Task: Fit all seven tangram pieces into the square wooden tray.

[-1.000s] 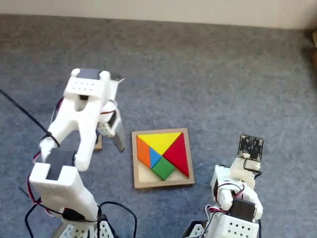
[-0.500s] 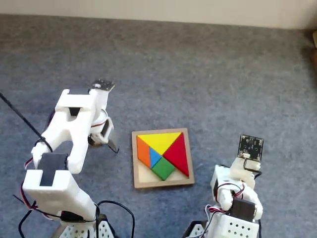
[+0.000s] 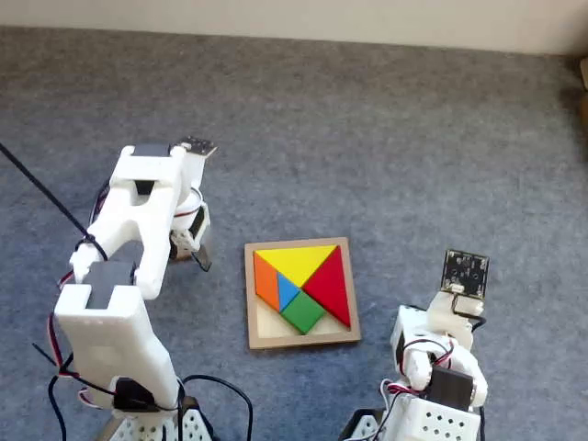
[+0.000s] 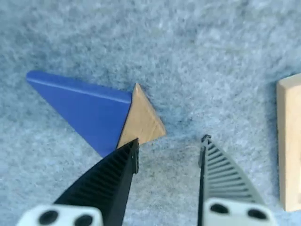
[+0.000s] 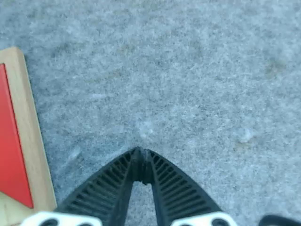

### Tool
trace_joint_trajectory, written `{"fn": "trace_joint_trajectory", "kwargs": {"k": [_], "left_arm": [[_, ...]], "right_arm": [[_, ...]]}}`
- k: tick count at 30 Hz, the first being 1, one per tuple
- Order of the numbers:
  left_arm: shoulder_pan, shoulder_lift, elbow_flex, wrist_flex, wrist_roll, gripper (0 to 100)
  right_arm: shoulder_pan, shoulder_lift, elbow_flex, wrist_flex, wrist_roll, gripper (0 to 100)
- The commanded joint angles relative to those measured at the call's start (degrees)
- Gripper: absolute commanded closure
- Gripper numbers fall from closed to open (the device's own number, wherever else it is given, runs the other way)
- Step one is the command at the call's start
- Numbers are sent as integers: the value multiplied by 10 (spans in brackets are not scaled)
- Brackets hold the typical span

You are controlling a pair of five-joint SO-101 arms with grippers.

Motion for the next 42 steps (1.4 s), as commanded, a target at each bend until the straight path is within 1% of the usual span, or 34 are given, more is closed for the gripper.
{"fn": "trace_joint_trajectory", "kwargs": {"k": [1,8,16,21,29,34,41,42], "left_arm": [[-2,-7,-48,22,-4,793],[-5,-14,-69,25,-6,792],[-7,44,-73,-26,-4,792],[-14,51,-99,-27,-4,792],[-11,52,-95,-27,-4,802],[-10,52,-79,-31,-4,897],[-10,47,-79,-27,-4,995],[-9,47,-80,-27,-4,996]], "right_arm": [[7,-10,64,-2,7,993],[7,-10,64,-2,7,993],[7,-10,64,-2,7,993],[7,-10,64,-2,7,993],[7,-10,64,-2,7,993],[7,-10,64,-2,7,993],[7,-10,64,-2,7,993],[7,-10,64,-2,7,993]]}}
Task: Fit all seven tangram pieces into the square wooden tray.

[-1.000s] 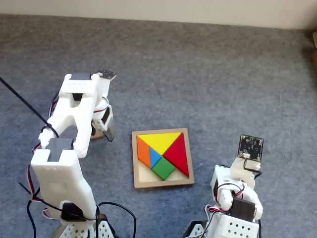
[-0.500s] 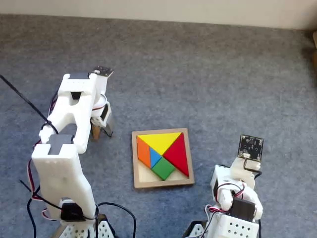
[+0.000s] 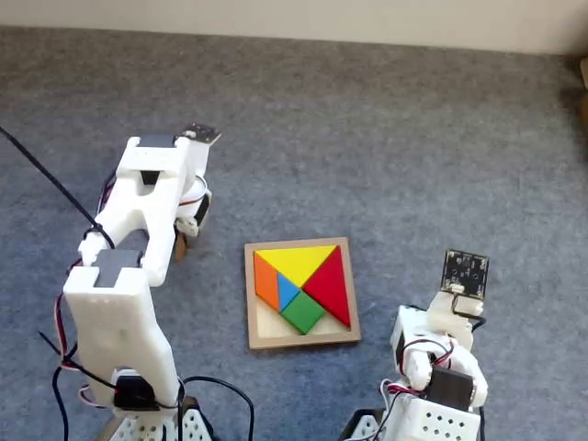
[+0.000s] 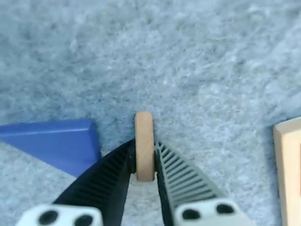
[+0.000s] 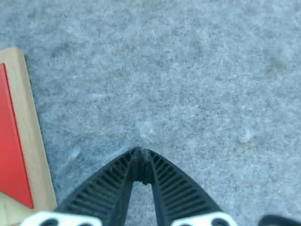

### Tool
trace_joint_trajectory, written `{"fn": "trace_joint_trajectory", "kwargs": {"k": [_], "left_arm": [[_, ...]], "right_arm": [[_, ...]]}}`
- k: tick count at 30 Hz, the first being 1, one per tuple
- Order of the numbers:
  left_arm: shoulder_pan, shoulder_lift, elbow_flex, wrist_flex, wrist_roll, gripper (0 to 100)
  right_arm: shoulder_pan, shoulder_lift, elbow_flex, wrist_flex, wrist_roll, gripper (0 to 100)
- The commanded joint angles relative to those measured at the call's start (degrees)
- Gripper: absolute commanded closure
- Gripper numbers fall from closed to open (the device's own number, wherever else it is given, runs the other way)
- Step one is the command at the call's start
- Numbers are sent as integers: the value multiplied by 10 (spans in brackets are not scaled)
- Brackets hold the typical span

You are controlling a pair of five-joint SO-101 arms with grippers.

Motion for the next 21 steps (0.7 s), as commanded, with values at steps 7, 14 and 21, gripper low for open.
{"fn": "trace_joint_trajectory", "kwargs": {"k": [7,14,21], "left_arm": [[65,-30,-1,60,-3,995],[200,-152,13,113,-1,995],[345,-193,44,110,-4,994]], "right_arm": [[7,-10,64,-2,7,993],[7,-10,64,-2,7,993],[74,-10,67,-44,8,993]]}}
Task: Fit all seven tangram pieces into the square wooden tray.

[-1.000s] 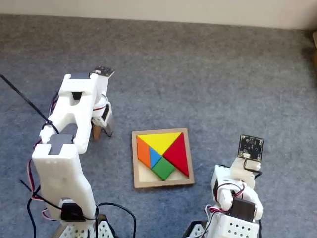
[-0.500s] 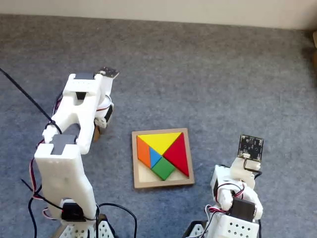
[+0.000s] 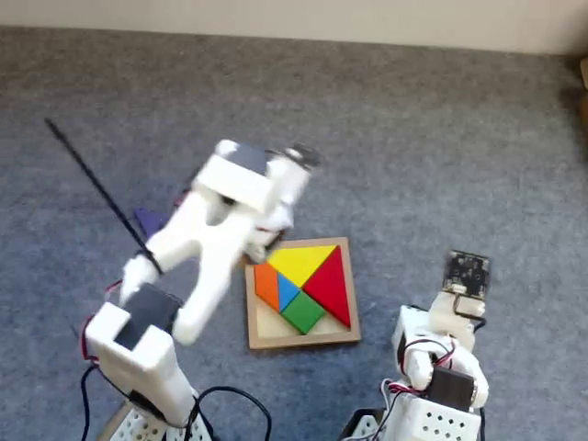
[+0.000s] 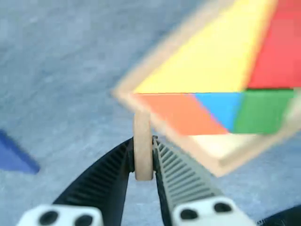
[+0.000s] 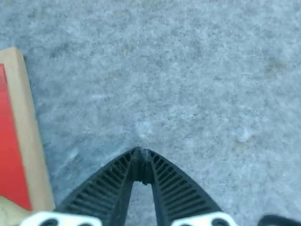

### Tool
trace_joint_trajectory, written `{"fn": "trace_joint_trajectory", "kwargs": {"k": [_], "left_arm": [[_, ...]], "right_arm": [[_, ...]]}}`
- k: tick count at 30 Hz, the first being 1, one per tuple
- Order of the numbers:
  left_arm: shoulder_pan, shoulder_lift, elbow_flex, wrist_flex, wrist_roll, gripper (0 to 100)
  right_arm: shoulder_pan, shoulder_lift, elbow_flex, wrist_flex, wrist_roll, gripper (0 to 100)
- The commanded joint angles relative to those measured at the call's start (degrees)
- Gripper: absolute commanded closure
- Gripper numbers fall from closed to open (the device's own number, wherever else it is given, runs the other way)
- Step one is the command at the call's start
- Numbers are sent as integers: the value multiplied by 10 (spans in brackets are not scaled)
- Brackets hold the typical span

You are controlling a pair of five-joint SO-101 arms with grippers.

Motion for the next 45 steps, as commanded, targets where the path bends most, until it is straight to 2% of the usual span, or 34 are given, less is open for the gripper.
{"fn": "trace_joint_trajectory", "kwargs": {"k": [1,4,13,19,21,28,36,45], "left_arm": [[66,-27,-3,8,-4,994],[106,-7,-4,6,-5,992],[209,39,-5,-25,-6,992],[241,45,-4,-41,-6,989],[243,45,-1,-50,-6,975],[218,46,2,-52,-3,815],[155,41,-5,-54,-5,807],[148,39,-57,-35,-3,811]], "right_arm": [[73,-10,68,-57,8,993],[113,-10,66,-71,8,993],[114,-10,65,-71,8,993],[113,-10,65,-71,8,993],[113,-10,65,-71,8,993],[113,-10,64,-71,8,993],[113,-10,64,-72,8,993],[113,-10,64,-72,8,993]]}}
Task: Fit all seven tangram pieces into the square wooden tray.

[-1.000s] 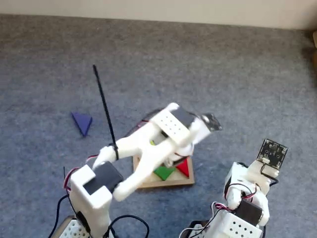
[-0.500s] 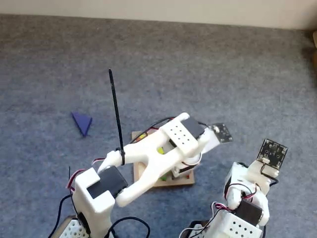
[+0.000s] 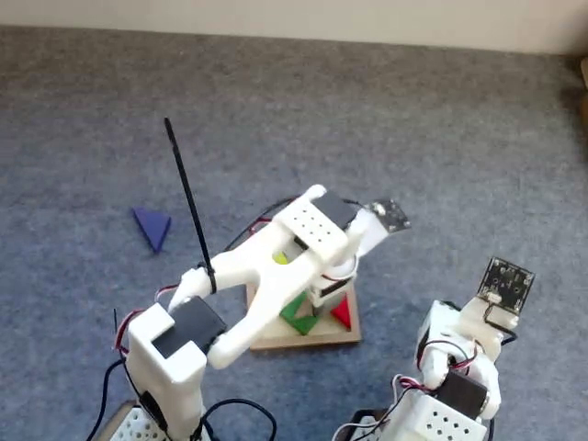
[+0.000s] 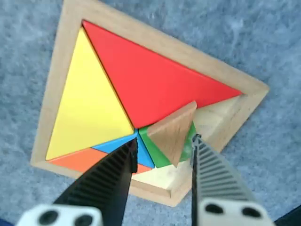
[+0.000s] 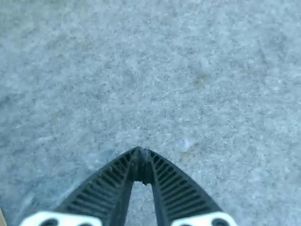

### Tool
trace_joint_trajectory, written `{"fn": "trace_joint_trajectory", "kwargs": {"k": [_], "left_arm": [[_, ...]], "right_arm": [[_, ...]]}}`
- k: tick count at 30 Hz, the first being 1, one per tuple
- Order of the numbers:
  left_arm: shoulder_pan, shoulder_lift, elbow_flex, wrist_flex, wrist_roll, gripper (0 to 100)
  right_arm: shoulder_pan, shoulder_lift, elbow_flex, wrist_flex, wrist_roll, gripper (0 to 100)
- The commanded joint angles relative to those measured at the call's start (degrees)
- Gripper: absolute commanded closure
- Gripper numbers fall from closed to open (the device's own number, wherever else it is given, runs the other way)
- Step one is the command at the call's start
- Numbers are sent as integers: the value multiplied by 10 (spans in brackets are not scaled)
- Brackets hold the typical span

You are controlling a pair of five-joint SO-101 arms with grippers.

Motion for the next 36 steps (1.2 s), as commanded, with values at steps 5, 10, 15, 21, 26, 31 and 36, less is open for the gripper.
{"fn": "trace_joint_trajectory", "kwargs": {"k": [5,10,15,21,26,31,36], "left_arm": [[-49,-11,-84,47,-3,811],[-98,-6,-87,47,-5,811],[-100,-5,-52,44,-6,811],[-98,-5,22,-18,-6,811],[-56,-6,32,-18,-3,811],[-22,-6,40,-20,-2,811],[-5,-6,38,-20,-1,811]], "right_arm": [[6,-10,64,-15,8,993],[6,-10,64,-15,8,993],[6,-10,64,-15,8,993],[6,-10,64,-15,8,993],[6,-10,64,-15,8,993],[6,-10,64,-15,8,993],[6,-10,64,-15,8,993]]}}
